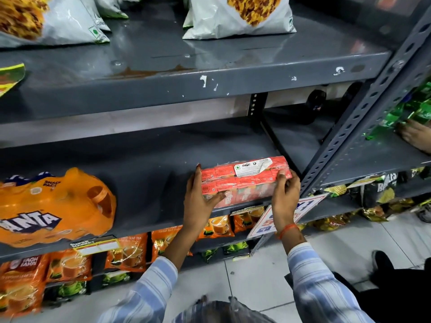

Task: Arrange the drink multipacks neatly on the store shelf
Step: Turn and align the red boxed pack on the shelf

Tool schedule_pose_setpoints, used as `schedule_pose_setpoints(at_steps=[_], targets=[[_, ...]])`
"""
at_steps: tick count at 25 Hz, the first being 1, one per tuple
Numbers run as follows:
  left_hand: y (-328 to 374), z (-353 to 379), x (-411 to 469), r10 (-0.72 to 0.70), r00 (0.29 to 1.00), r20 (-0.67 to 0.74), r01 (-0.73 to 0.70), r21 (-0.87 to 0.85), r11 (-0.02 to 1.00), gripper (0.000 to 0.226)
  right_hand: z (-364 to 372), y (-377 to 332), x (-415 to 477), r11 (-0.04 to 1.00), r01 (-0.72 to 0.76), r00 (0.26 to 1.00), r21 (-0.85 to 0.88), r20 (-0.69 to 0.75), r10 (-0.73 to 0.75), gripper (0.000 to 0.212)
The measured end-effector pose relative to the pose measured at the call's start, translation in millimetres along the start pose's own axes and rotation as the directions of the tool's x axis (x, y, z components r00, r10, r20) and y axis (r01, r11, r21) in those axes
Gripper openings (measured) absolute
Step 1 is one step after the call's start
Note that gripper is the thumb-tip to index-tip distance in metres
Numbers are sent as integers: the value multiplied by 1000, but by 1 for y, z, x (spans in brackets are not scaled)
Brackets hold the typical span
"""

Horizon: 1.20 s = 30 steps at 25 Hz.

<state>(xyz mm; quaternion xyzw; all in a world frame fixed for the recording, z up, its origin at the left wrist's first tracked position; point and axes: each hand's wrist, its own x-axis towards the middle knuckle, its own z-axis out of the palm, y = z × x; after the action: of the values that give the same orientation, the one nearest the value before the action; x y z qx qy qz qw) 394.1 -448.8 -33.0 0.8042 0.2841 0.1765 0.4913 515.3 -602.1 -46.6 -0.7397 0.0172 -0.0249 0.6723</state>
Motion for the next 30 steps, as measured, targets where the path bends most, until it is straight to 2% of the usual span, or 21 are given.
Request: schedule_pose_setpoints(at_steps=[3,6,8,11,14,16,18,20,22,25,30], targets=[[2,-1,-2,-7,1000,17,7,-16,1000,99,-2,1,-3,1000,-12,1000,22,-4,12,43],[4,-3,-4,-22,1000,7,22,-31,999,111,-5,2,-5,999,-29,1000,23,8,28,49],[5,-5,-7,30,999,-42,-26,88,996,117,-7,3,-10,999,12,1000,-37,-22,-13,54],[7,-4,-16,156,984,-90,-113,363,925,106,-5,1,-18,969,154,984,-194,-60,-169,53],[6,1,-26,180,978,-104,-114,456,883,96,-3,0,-22,923,241,967,-301,-12,-256,55],[3,3,-30,143,983,-115,-83,418,905,100,-7,2,-19,925,249,967,-289,20,-254,56],[-2,1,-32,59,993,-104,-27,282,959,106,-11,3,-12,957,194,981,-216,47,-188,55],[-6,-8,-29,-11,999,-38,15,103,995,106,-16,3,-7,979,132,990,-155,66,-123,48],[-7,-23,-15,-21,996,81,23,-24,999,104,-18,1,-3,989,81,995,-122,61,-74,43],[-4,-46,8,-2,960,280,13,-36,999,89,-16,-5,2,998,46,998,-52,34,-45,36],[-12,-67,10,87,948,308,-94,9,996,71,-2,-15,-15,1000,23,1000,-13,-8,-23,30]])
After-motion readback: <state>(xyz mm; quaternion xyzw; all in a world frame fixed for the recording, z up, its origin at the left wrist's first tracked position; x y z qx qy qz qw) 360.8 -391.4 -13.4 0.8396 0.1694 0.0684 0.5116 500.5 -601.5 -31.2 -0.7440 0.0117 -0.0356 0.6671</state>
